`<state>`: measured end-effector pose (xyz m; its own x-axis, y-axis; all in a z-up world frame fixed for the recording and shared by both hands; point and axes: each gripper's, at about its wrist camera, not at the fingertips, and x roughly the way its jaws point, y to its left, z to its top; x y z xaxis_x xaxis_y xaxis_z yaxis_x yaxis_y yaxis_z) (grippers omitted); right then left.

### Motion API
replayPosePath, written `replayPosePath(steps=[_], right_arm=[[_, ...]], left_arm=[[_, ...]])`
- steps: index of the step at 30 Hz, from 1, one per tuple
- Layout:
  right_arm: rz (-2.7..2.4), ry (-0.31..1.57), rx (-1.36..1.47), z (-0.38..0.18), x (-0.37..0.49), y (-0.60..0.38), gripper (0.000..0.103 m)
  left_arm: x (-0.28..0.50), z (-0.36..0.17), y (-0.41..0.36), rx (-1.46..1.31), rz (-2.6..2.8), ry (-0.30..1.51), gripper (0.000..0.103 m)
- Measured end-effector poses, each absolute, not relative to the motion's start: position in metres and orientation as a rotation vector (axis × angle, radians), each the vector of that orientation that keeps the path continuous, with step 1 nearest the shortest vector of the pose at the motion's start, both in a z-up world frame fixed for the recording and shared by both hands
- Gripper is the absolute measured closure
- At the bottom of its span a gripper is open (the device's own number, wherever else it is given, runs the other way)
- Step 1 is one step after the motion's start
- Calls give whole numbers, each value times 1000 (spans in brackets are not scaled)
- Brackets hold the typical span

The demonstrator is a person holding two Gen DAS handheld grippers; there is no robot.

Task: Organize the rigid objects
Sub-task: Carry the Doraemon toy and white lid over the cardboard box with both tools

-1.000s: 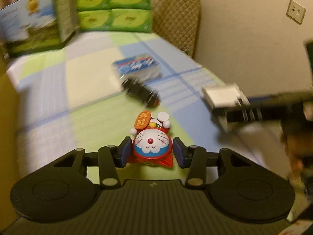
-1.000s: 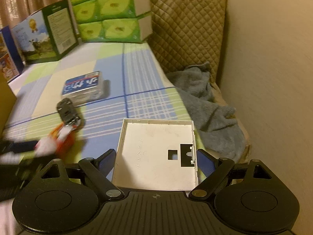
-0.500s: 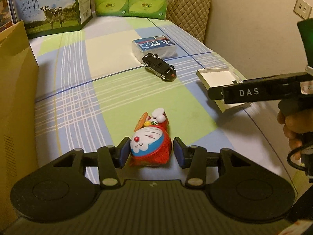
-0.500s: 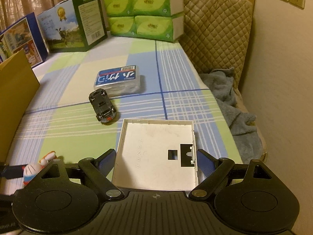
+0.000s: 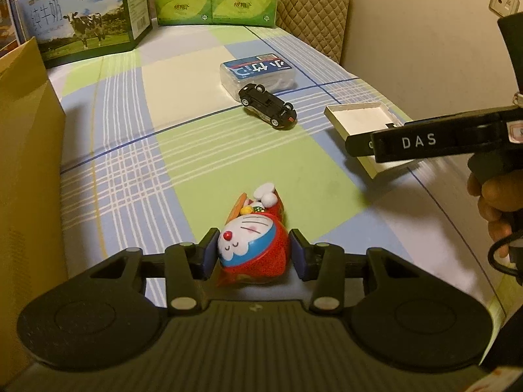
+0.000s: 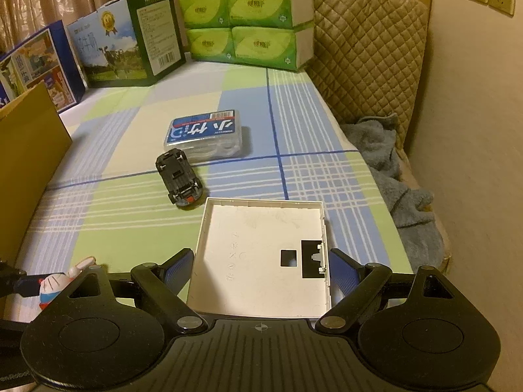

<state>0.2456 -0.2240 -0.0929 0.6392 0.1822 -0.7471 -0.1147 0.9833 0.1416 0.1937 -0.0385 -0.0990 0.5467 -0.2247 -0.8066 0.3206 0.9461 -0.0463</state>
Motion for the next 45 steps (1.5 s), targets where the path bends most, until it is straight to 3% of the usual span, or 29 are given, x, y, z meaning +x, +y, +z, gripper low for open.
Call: replayPosePath(steps=[16, 45], right_arm=[[179, 775, 156, -66, 209, -215, 18], [245, 609, 56, 41, 76, -153, 18]], left_arm=[[162, -69, -25, 88, -315, 914, 63], [71, 48, 33, -27, -244, 722, 63]])
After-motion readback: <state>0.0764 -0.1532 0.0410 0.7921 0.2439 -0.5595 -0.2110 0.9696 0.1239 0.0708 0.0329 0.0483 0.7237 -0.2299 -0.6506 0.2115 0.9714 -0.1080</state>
